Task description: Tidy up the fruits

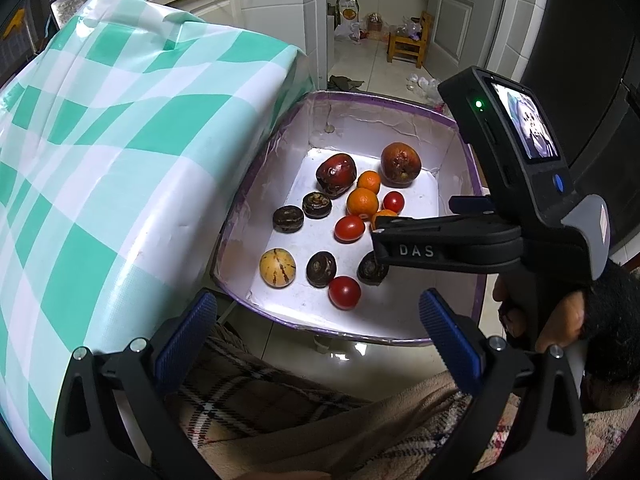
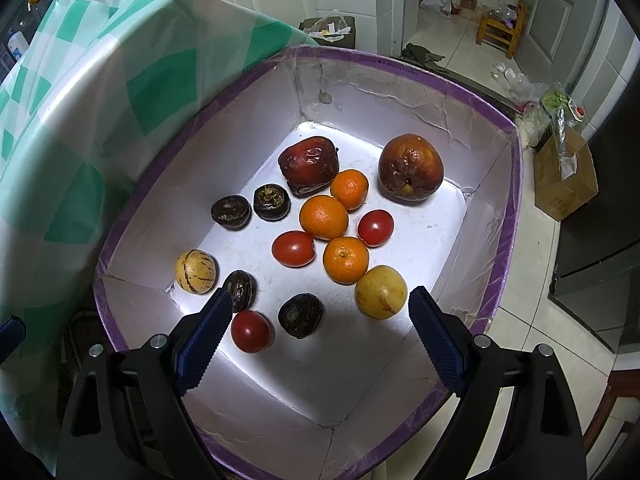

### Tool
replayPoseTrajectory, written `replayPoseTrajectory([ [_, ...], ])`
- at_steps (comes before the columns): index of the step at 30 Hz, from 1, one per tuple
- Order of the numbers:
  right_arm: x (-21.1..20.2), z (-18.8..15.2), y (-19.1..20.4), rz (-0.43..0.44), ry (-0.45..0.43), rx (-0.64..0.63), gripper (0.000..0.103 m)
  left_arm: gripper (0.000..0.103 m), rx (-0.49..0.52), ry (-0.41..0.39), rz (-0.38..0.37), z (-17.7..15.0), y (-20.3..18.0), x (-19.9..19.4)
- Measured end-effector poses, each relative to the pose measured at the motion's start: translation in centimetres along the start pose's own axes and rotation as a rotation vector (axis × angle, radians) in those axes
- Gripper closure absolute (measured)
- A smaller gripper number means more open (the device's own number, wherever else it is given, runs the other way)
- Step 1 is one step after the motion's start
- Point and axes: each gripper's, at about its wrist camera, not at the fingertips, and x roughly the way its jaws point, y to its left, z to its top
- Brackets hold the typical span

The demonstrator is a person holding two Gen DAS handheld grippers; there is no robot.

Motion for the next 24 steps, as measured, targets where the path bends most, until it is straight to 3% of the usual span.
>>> replayPoseTrajectory([
  [24,0.54,-0.05,-0.09,0.014,0.020,0.012,0.016,0.002,0.001,0.005,0.003,-0.17,-0.03,-0.03],
])
